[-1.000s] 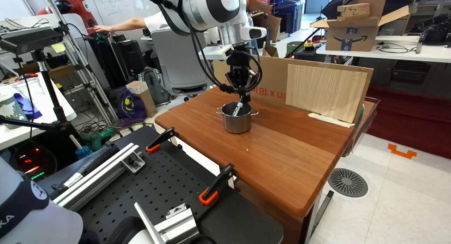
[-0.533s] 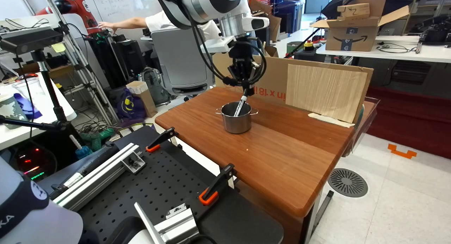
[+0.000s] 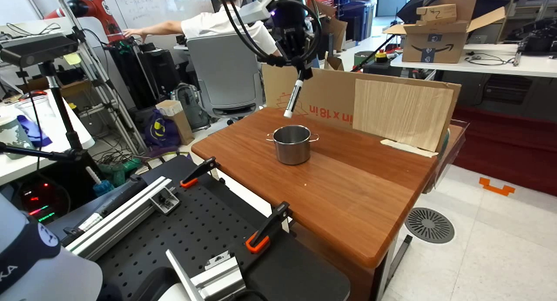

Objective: Remove the marker from the pot and put it on the table

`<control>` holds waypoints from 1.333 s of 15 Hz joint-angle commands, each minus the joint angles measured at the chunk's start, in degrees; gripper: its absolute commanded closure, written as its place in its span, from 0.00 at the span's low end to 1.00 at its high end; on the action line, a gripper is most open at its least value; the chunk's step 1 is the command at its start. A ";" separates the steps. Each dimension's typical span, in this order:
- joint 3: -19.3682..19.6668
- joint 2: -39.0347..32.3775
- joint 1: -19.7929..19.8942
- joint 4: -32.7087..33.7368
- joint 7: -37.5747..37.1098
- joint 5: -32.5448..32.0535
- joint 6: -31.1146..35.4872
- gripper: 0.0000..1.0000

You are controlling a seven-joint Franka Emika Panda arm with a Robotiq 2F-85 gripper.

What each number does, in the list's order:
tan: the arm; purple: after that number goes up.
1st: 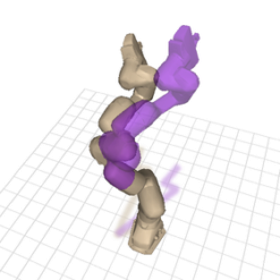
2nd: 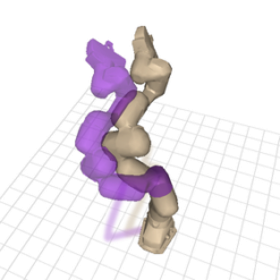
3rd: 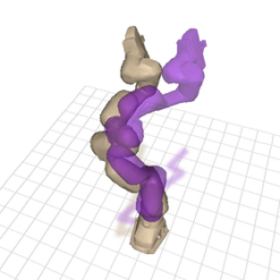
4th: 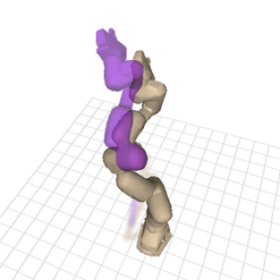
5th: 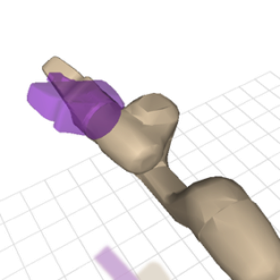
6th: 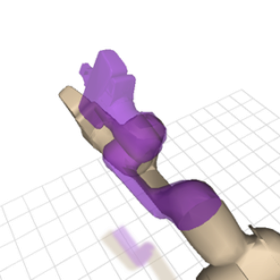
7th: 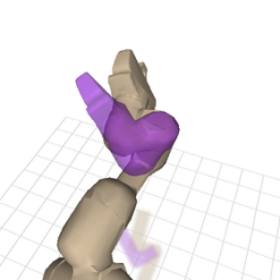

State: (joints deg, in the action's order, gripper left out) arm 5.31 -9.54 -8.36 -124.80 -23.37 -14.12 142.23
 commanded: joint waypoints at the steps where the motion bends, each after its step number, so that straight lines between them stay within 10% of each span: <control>1: -3.10 1.85 1.30 -0.99 -0.75 5.63 0.10 0.95; 11: -9.15 -5.16 0.69 3.89 -3.85 27.67 0.07 0.95; 20: -8.46 -16.05 -0.60 9.28 -9.81 30.70 0.14 0.95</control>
State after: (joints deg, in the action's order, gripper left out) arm -3.59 -22.81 -8.26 -117.92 -31.20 15.52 142.27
